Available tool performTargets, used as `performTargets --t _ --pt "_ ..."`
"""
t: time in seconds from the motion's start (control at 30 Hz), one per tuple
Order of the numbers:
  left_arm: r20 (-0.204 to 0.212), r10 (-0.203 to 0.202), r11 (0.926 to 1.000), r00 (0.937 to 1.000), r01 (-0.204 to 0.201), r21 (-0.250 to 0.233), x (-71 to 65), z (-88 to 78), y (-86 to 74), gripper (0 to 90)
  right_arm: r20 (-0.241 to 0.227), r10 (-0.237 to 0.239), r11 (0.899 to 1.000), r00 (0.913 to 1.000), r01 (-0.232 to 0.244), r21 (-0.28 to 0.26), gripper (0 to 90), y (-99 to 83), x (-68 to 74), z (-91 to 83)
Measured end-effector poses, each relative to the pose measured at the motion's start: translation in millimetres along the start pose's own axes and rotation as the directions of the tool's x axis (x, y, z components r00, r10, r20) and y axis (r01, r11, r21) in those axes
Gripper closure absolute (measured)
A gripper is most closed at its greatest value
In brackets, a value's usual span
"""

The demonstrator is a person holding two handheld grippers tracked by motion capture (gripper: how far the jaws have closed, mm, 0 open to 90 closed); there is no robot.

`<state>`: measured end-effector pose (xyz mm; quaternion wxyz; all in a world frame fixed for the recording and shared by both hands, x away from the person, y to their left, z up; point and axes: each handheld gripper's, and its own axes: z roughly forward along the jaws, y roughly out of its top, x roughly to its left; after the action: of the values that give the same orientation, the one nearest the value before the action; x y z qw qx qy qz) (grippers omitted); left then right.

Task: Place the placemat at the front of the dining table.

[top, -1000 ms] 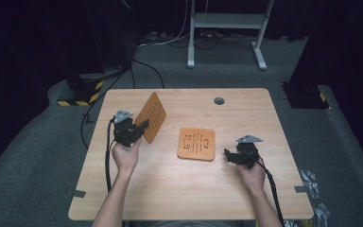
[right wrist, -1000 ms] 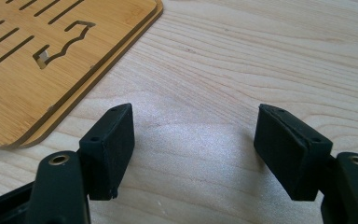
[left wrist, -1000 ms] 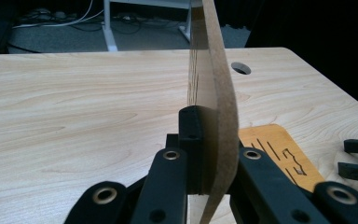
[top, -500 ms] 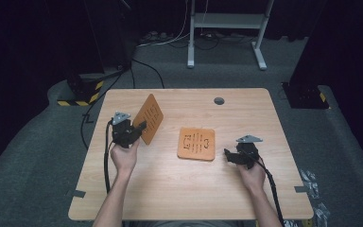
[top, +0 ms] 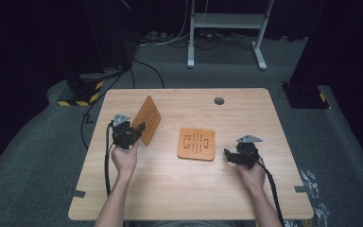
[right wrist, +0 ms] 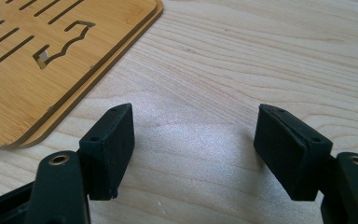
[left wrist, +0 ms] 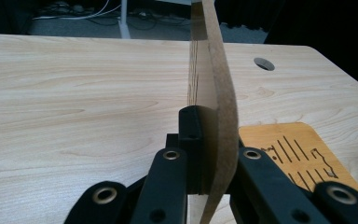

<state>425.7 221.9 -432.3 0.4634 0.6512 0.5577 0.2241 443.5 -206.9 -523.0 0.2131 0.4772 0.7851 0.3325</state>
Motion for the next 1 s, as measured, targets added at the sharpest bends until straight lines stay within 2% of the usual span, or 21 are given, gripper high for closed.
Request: performTargets --t 0.27,0.77,0.9,1.0 --pt "-0.012 -0.005 1.0000 0.9999 0.005 0.004 0.0 7.5 -1.4 86.2 0.000 0.000 1.000 1.0000 0.000 0.000 28.7 0.0 0.0 0.0" --pt "-0.019 -0.026 0.9996 0.9995 0.026 0.012 1.6 31.4 -5.2 86.1 -0.002 0.004 1.000 1.0000 -0.004 0.005 28.8 0.0 0.4 -0.5" --pt "-0.027 -0.020 0.9995 0.9994 0.020 0.024 2.4 37.3 -5.0 86.2 -0.001 0.007 1.000 1.0000 -0.007 0.007 28.8 0.0 0.7 -0.7" --pt "-0.052 0.000 0.9994 0.9986 0.002 0.033 3.5 40.6 -5.2 86.2 -0.001 0.007 1.000 1.0000 -0.007 0.007 28.7 0.0 0.8 -0.7"
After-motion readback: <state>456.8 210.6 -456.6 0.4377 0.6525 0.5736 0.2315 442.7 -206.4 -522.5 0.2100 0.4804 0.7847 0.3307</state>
